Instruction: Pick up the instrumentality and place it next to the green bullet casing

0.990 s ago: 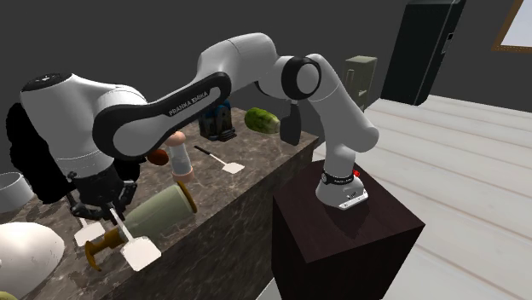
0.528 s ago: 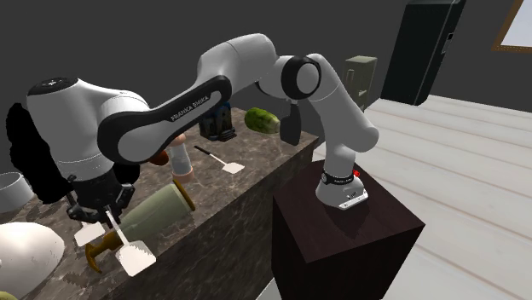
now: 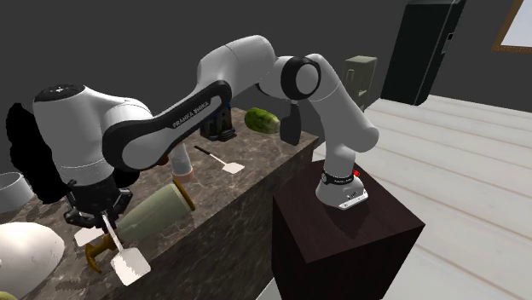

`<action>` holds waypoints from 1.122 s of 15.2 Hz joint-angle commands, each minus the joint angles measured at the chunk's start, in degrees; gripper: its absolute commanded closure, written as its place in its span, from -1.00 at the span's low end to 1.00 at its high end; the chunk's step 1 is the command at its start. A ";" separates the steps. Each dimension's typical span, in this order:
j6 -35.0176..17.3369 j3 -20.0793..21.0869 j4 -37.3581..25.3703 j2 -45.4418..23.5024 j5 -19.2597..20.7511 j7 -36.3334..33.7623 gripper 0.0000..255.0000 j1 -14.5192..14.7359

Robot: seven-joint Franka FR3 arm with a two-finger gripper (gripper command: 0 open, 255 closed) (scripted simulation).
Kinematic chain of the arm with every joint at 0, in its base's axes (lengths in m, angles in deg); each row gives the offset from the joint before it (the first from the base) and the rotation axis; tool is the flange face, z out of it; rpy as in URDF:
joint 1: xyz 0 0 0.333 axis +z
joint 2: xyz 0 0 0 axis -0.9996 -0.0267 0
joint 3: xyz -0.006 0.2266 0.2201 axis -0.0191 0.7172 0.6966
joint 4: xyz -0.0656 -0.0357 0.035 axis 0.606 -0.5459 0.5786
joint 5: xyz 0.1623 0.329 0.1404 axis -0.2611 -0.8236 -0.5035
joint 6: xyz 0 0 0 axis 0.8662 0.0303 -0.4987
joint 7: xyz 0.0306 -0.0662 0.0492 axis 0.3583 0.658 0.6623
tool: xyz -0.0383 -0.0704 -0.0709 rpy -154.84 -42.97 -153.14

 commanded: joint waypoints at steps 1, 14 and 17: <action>2.12 -0.20 2.02 -1.67 -0.28 0.22 1.00 -0.13; 8.03 -0.64 -2.18 0.32 -1.57 1.09 -1.00 0.89; 8.03 -0.64 -2.18 0.32 -1.57 1.09 -1.00 0.89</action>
